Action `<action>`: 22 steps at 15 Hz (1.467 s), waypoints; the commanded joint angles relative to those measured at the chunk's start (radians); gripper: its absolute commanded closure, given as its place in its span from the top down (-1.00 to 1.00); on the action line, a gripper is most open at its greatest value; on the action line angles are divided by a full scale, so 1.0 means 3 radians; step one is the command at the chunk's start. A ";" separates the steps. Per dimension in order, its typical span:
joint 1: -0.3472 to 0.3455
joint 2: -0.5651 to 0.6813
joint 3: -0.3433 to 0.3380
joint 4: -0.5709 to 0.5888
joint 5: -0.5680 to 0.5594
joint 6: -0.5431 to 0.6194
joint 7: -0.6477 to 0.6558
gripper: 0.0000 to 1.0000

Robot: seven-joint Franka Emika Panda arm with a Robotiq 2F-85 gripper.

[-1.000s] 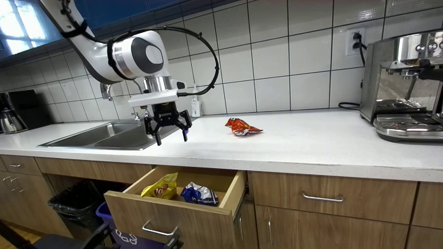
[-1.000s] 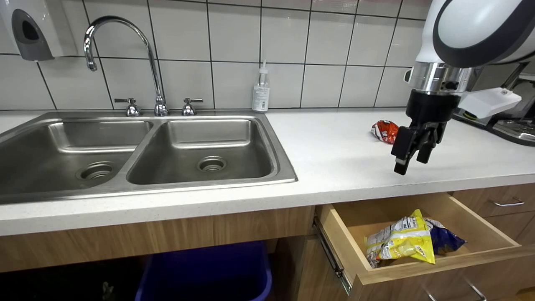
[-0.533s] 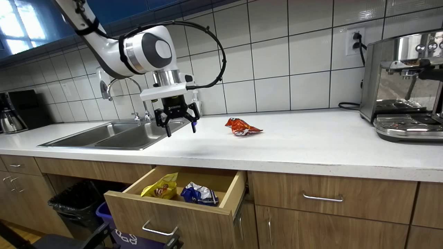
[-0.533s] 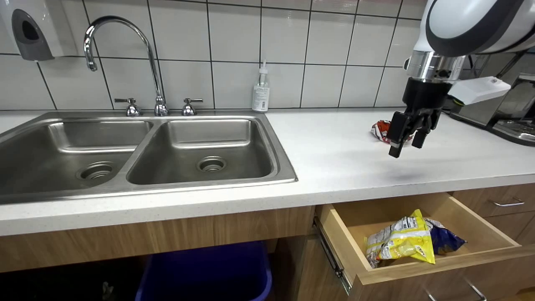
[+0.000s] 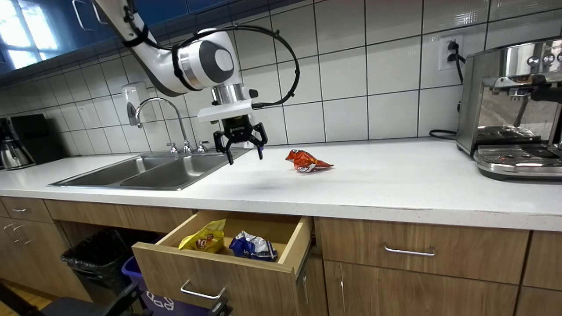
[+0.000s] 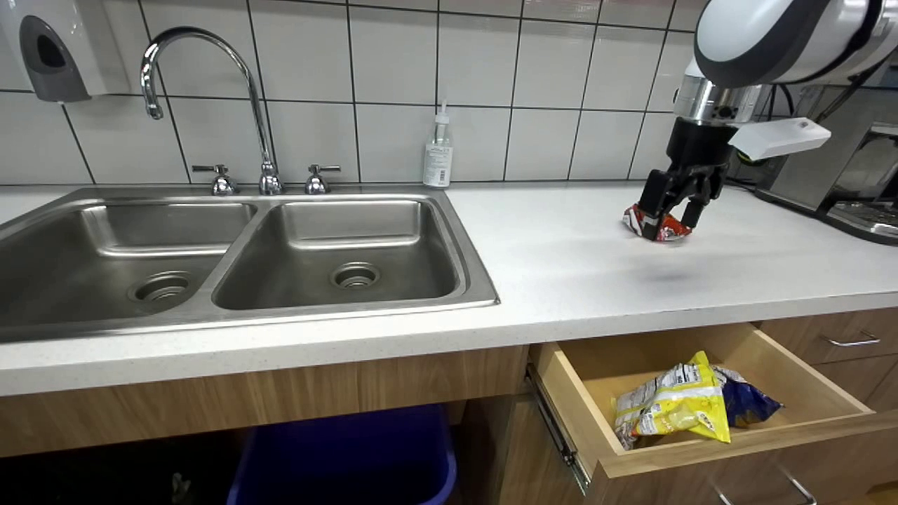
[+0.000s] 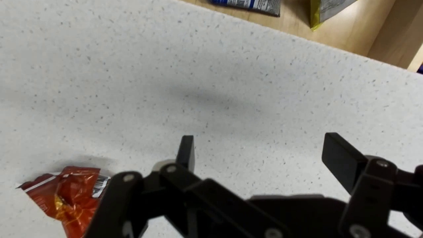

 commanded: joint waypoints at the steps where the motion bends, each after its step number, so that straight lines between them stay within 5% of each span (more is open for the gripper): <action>1: -0.0049 0.0220 -0.0001 0.0378 -0.0073 -0.0119 0.0063 1.00; 22: -0.0376 0.1309 -0.0019 0.2103 0.0101 -0.0496 0.0036 1.00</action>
